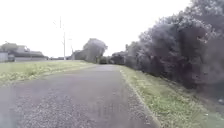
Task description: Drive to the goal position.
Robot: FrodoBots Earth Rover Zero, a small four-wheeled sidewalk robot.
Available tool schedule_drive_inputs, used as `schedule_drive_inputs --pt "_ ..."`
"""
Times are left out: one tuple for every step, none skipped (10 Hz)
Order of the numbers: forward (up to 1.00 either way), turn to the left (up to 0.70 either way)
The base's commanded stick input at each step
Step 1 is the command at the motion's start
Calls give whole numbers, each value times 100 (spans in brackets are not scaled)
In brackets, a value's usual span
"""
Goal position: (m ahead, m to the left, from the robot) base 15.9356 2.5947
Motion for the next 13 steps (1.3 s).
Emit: schedule_drive_inputs --pt "70 0" --pt "70 0" --pt "70 0" --pt "70 0" --pt "70 0" --pt "70 2" --pt "70 0" --pt "70 0" --pt "70 0" --pt "70 0" --pt "70 0" --pt "70 0" --pt "70 0"
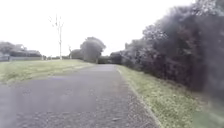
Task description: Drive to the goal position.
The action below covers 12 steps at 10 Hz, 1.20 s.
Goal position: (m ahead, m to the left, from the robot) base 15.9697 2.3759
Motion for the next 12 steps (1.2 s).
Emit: schedule_drive_inputs --pt "70 0" --pt "70 0" --pt "70 0" --pt "70 0" --pt "70 0" --pt "70 0" --pt "70 0" --pt "70 0" --pt "70 0" --pt "70 0" --pt "70 0" --pt "70 0"
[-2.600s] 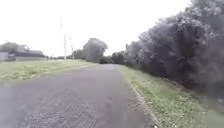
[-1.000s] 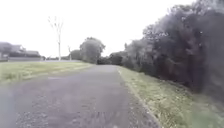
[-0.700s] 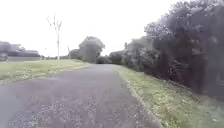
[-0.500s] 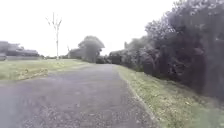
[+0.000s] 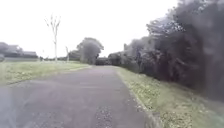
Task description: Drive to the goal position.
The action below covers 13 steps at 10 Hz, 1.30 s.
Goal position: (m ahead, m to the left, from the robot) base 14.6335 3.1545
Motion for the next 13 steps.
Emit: schedule_drive_inputs --pt "70 0" --pt "70 0" --pt "70 0" --pt "70 0" --pt "70 0" --pt "70 0" --pt "70 0" --pt "70 0" --pt "70 0" --pt "70 0" --pt "70 0" --pt "70 0" --pt "70 0"
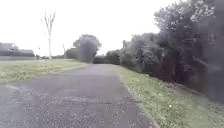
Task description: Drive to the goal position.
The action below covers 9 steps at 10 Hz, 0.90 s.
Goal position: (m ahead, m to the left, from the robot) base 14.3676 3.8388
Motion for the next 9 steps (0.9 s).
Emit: schedule_drive_inputs --pt "70 0" --pt "70 0" --pt "70 0" --pt "70 0" --pt "70 0" --pt "70 0" --pt "70 0" --pt "70 0" --pt "70 0"
